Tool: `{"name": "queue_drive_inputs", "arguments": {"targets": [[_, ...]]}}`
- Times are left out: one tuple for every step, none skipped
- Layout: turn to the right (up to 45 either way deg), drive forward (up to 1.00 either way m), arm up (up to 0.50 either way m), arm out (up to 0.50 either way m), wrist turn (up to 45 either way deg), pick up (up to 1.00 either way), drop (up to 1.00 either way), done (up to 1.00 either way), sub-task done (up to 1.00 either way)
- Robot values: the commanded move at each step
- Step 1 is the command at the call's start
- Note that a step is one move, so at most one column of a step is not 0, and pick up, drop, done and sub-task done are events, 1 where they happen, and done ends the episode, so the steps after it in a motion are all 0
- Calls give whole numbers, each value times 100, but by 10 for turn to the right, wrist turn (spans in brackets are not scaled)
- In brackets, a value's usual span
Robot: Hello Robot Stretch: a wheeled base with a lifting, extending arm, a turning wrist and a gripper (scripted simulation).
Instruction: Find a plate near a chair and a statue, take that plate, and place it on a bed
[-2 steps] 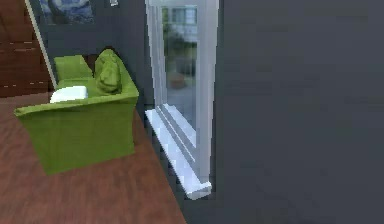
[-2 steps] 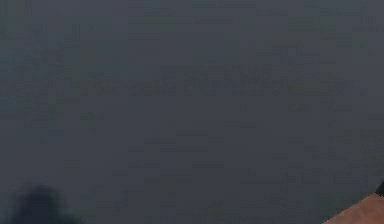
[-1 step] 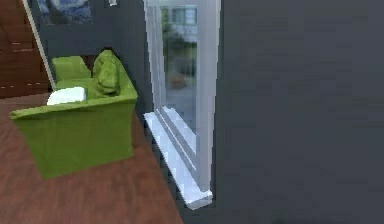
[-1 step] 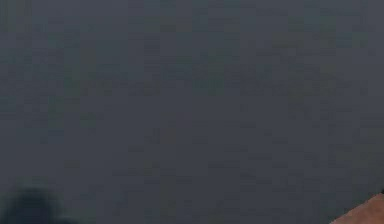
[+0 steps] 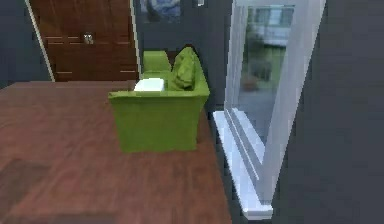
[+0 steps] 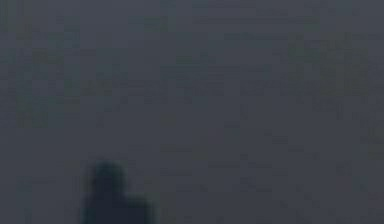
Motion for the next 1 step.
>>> {"name": "queue_drive_inputs", "arguments": {"targets": [[0,45,0,0,0,0,0,0,0]]}}
